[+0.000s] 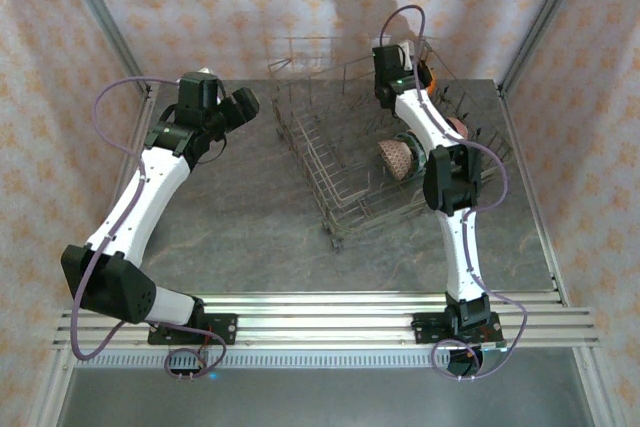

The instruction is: Load the bowls into the dish rack

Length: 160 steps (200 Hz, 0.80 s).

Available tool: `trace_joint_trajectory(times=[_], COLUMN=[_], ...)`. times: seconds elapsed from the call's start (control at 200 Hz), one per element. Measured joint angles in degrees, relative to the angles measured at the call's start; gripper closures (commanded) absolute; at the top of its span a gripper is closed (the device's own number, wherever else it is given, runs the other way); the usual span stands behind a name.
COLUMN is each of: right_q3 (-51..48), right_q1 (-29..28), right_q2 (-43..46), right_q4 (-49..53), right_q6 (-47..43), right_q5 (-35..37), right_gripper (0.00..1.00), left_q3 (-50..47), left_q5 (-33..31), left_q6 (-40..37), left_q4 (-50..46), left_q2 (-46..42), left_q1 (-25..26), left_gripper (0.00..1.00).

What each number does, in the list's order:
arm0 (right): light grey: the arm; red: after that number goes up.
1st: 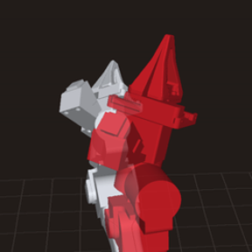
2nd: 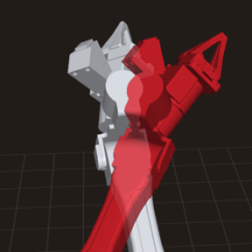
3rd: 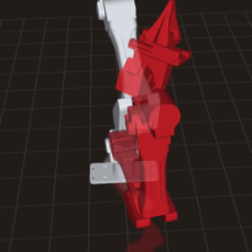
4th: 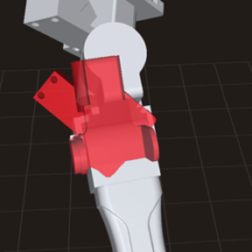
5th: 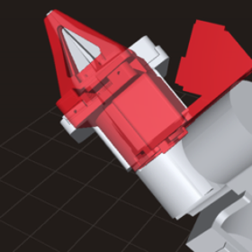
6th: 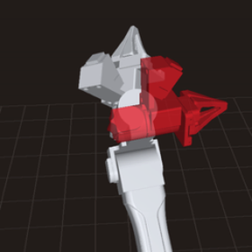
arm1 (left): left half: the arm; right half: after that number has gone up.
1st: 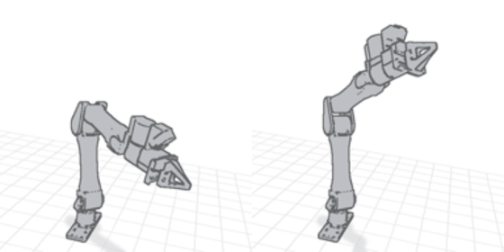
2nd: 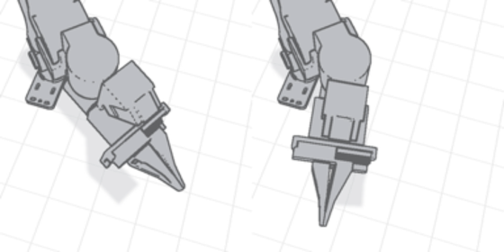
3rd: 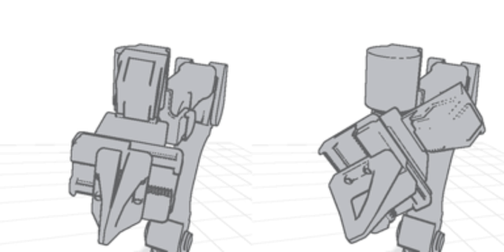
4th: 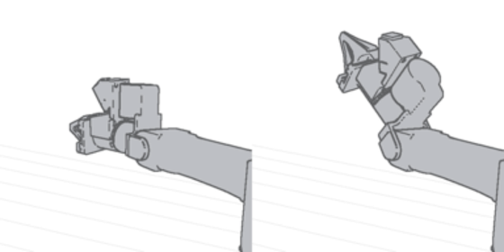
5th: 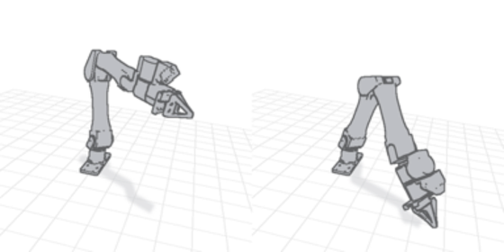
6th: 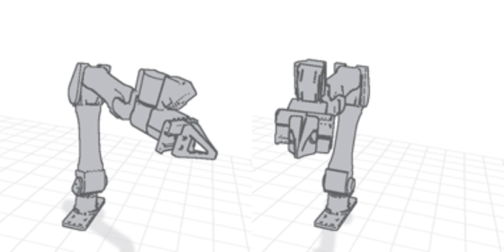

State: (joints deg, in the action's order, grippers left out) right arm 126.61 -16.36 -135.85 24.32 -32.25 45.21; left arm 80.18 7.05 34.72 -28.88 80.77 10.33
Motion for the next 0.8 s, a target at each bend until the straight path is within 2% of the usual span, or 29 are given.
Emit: trace_joint_trajectory(times=[0.15,0.21,0.245,0.345,0.736,0.801], right_q3=[-0.7,-0.6,-0.6,-0.3,4.4,6.3], right_q1=[-0.5,-0.6,-0.6,-0.7,-0.7,-0.7], right_q2=[-0.1,-0.1,-0.1,-0.4,-0.6,-0.5], right_q4=[0.3,1.3,1.8,3.5,13.3,15.4], right_q6=[-0.3,0.5,0.7,1.4,7.4,9.3], right_q5=[-0.7,-2.0,-2.8,-4.4,-10.6,-11.9], right_gripper=[0.81,0.79,0.71,0.6,0.33,0.31], left_q3=[0.0,0.0,0.0,0.0,-1.3,-1.5], left_q5=[0.0,0.0,0.0,0.0,-0.1,-0.1], left_q6=[0.4,0.4,0.6,0.9,1.5,2.2], left_q4=[0.0,0.0,0.0,0.0,-1.0,-2.0], left_q2=[0.3,0.3,0.3,0.3,0.2,0.1], left_q1=[0.0,0.0,0.0,0.0,-1.2,-2.1], left_gripper=[0.13,0.13,0.13,0.13,0.12,0.12])
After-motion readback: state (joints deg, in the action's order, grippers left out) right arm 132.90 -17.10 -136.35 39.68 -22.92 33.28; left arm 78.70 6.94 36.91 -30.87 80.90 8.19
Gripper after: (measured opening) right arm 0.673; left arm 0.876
